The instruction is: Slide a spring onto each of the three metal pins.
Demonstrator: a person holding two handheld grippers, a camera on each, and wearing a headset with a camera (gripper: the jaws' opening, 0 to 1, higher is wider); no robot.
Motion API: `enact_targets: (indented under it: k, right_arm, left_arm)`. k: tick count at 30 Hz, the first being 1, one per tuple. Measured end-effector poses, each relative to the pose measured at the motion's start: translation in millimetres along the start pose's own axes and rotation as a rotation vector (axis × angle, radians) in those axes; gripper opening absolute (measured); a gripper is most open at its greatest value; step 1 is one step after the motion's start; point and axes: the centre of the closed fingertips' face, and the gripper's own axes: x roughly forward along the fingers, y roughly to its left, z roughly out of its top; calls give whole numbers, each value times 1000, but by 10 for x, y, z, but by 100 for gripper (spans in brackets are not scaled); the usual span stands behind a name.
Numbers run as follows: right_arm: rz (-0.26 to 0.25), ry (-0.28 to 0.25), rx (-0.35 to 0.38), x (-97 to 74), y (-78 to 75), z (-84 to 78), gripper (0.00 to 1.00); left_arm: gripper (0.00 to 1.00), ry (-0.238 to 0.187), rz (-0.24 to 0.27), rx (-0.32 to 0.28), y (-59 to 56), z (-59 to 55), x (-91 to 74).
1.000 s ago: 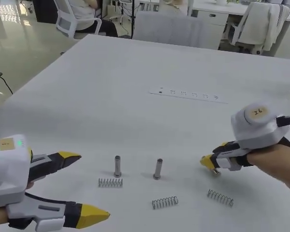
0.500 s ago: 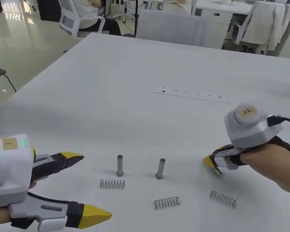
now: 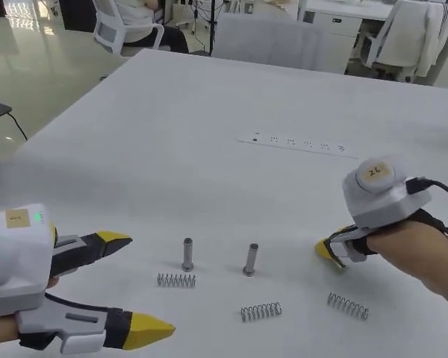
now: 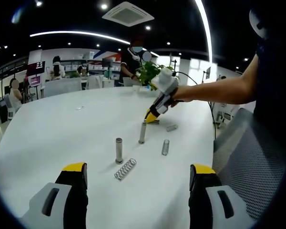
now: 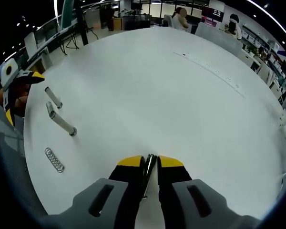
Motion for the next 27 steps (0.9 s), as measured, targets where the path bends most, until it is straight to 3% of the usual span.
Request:
enact_targets:
  k: [5, 16, 27]
  right_arm:
    - [-18, 17, -28, 14, 18, 9, 8]
    - [-24, 33, 23, -21, 45, -6, 6]
    - [-23, -17, 39, -293, 128, 56, 6]
  left_arm:
    - [85, 3, -2, 3, -1, -10, 8]
    - [85, 5, -7, 9, -22, -14, 11]
    - [84, -4, -12, 19, -33, 37, 15]
